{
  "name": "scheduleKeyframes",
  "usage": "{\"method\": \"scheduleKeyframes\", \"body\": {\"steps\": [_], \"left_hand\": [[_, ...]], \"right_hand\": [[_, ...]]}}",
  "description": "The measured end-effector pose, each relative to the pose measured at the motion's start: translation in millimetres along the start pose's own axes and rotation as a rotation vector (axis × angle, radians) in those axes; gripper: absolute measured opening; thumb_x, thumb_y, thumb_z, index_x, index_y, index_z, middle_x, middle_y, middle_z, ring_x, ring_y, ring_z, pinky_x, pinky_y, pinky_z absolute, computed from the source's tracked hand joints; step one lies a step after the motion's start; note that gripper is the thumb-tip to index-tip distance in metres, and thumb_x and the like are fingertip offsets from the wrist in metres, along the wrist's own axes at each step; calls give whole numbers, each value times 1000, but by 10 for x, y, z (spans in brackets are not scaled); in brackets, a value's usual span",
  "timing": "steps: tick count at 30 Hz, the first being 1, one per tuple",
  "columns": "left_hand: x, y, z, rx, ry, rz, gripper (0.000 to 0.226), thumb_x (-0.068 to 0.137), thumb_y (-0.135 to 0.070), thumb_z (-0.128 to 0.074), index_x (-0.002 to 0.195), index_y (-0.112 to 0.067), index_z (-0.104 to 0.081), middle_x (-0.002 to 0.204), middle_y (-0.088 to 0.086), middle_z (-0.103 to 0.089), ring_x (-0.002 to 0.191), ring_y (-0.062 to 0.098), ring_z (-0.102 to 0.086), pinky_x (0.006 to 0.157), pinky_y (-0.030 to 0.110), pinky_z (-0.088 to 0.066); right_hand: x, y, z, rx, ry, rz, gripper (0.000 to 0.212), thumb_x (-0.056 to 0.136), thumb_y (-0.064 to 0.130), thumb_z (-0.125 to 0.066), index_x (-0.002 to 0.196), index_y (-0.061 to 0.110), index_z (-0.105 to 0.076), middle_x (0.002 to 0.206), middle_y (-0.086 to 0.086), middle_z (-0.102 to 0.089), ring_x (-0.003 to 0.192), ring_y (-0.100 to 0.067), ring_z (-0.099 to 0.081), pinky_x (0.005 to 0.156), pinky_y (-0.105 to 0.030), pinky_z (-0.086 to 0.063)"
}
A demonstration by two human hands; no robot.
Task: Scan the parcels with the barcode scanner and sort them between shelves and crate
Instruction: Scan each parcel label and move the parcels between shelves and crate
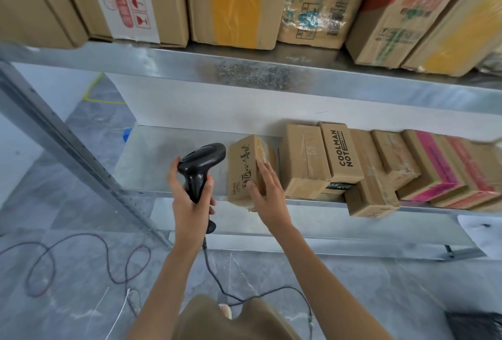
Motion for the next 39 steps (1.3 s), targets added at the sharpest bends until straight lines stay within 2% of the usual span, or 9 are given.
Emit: {"method": "scheduleKeyframes", "body": {"steps": [5, 11, 13, 15, 19, 25, 31, 36, 39], "left_hand": [[22, 18, 20, 1, 21, -13, 66, 100, -13, -60, 140, -50, -24, 72, -5, -64, 56, 16, -56, 53, 28, -51], [53, 43, 66, 30, 36, 8, 67, 99, -13, -61, 148, -41, -23, 76, 6, -65, 56, 16, -58, 53, 29, -52], [63, 44, 98, 28, 34, 13, 68, 99, -13, -61, 151, -37, -23, 75, 4, -65, 55, 16, -58, 53, 28, -51], [74, 44, 129, 27, 29, 10, 69, 99, -12, -61, 152, -34, -22, 76, 3, -64, 54, 14, -57, 51, 26, -51], [87, 45, 172, 28, 30, 7, 69, 99, -12, -61, 152, -33, -22, 75, 5, -63, 53, 13, -57, 50, 24, -50], [93, 32, 216, 13, 52, 13, 66, 99, -14, -62, 145, -46, -24, 78, 8, -64, 55, 15, -57, 53, 25, -52], [114, 57, 275, 25, 37, 15, 66, 99, -13, -62, 144, -44, -26, 76, 8, -65, 55, 17, -58, 53, 29, -52], [120, 56, 304, 10, 40, 9, 65, 99, -14, -62, 147, -38, -26, 74, 1, -65, 57, 18, -59, 53, 29, -53], [120, 67, 302, -11, 21, 16, 66, 99, -12, -62, 147, -38, -25, 89, 1, -70, 61, 18, -67, 58, 28, -57]], "right_hand": [[128, 115, 39, -204, 45, 18, 67, 99, 39, -53, 157, 34, -20, 163, 2, -21, 143, -24, -34, 113, -59, -36], [239, 310, 26, -561, 61, -27, 71, 99, 5, -43, 159, 29, -14, 168, -3, 1, 145, -33, -26, 108, -48, -41], [261, 295, 26, -650, 71, -72, 64, 102, 12, -41, 159, 27, -16, 168, -3, 5, 147, -39, -19, 114, -49, -33], [272, 249, 17, -731, 68, -108, 57, 106, 32, -36, 159, 27, -15, 168, -5, 6, 148, -45, -13, 117, -52, -25], [296, 142, -17, -795, 12, -127, 77, 97, 63, -39, 159, 29, -9, 167, -8, 2, 143, -44, -21, 116, -52, -27], [269, 119, -63, -594, -128, -131, 67, 96, 49, -48, 156, 31, -26, 167, -1, -16, 126, -40, -40, 110, -47, -34], [128, 161, -130, -197, -173, -81, 62, 96, 40, -55, 154, 35, -33, 165, 8, -21, 127, -30, -37, 109, -44, -36], [-25, 153, -183, 103, -212, -51, 61, 95, 36, -60, 151, 42, -37, 161, 22, -24, 125, -9, -31, 108, -35, -35], [-99, 174, -207, 212, -231, -32, 60, 95, 30, -62, 150, 40, -41, 159, 23, -27, 128, -3, -32, 109, -31, -33]]}}
Point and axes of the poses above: each hand's wrist, its own x-axis towards the middle knuckle, its own z-axis out of the back of the hand, y = z × x, the point moved 3 cm from there along x, towards the middle knuckle
